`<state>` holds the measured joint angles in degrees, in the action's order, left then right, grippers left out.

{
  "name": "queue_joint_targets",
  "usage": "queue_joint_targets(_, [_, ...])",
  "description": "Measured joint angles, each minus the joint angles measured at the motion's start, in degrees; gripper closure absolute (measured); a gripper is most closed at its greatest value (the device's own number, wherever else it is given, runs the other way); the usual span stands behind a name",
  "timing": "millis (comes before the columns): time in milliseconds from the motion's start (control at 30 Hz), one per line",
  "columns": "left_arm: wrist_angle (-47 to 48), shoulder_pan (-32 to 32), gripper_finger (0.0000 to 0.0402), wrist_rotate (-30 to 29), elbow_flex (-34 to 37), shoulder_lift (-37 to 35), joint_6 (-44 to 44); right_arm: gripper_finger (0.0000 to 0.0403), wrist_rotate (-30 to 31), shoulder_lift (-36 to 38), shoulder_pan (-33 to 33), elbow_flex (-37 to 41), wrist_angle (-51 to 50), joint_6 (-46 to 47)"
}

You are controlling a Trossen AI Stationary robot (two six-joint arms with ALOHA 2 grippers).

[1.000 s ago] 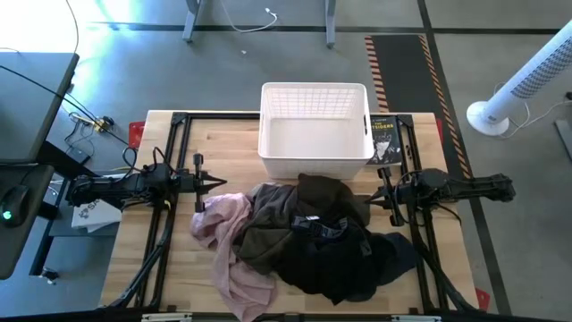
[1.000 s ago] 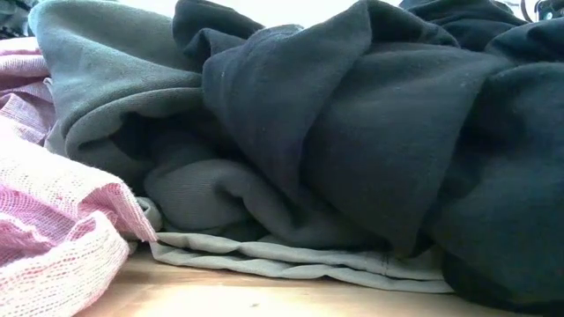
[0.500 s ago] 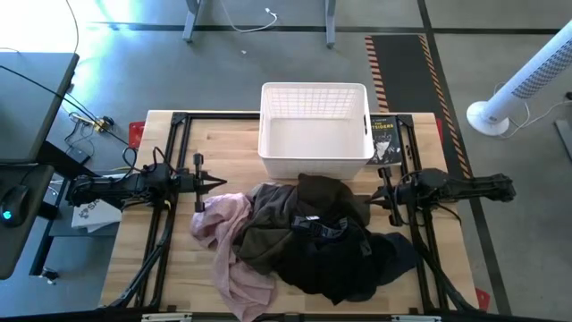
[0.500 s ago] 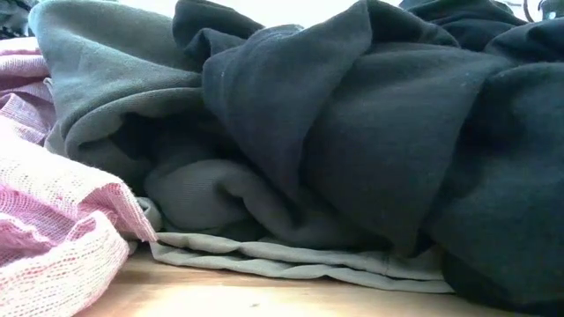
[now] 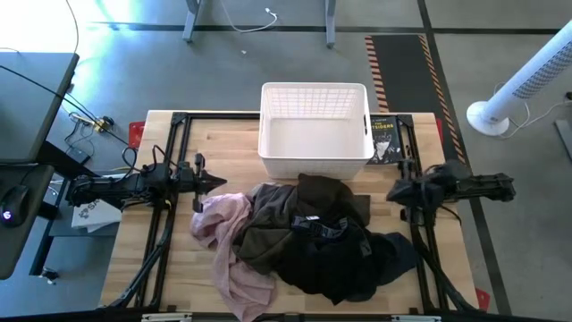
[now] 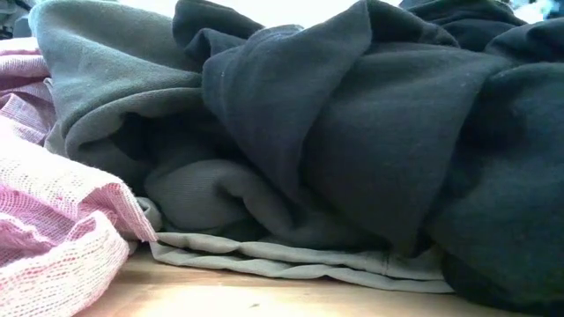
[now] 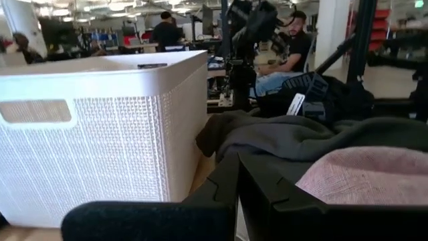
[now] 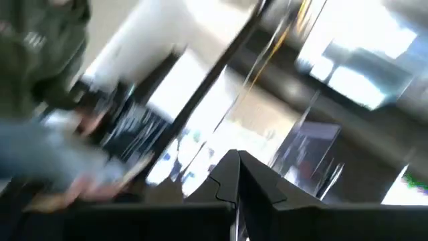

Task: Sort clothes
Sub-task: Put the black underwear into the laundry bin

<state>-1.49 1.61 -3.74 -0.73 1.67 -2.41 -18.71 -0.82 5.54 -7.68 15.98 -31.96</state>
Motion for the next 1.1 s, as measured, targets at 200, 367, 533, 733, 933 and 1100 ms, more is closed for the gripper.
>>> queue_joint_targets(200, [-0.2,0.0,0.0398,-2.6,0.0,0.0,2.1,0.0403,-3.1,-0.3,0.2,0.0,20.2,2.4])
queue_joint_targets(367, [-2.6,0.0,0.0398,-7.0,0.0,0.0,5.9,0.0403,-8.0,-1.9,0.3,-0.1,33.6,13.2])
queue_joint_targets(533, [-6.1,0.0,0.0398,-9.0,0.0,0.0,6.8,0.0403,-6.8,-7.8,0.3,-1.9,38.1,20.9])
queue_joint_targets(733, [-7.9,0.0,0.0398,-9.1,0.0,0.0,6.8,0.0403,-0.5,-21.9,0.3,-11.3,37.9,30.2])
queue_joint_targets(933, [-8.6,0.0,0.0398,-9.1,0.0,0.0,9.3,0.0403,-1.3,-34.1,0.3,-23.6,37.2,41.5])
queue_joint_targets(1100, [-8.7,0.0,0.0398,-8.9,0.0,0.0,12.7,0.0403,-1.2,-42.0,0.2,-32.5,33.5,42.0])
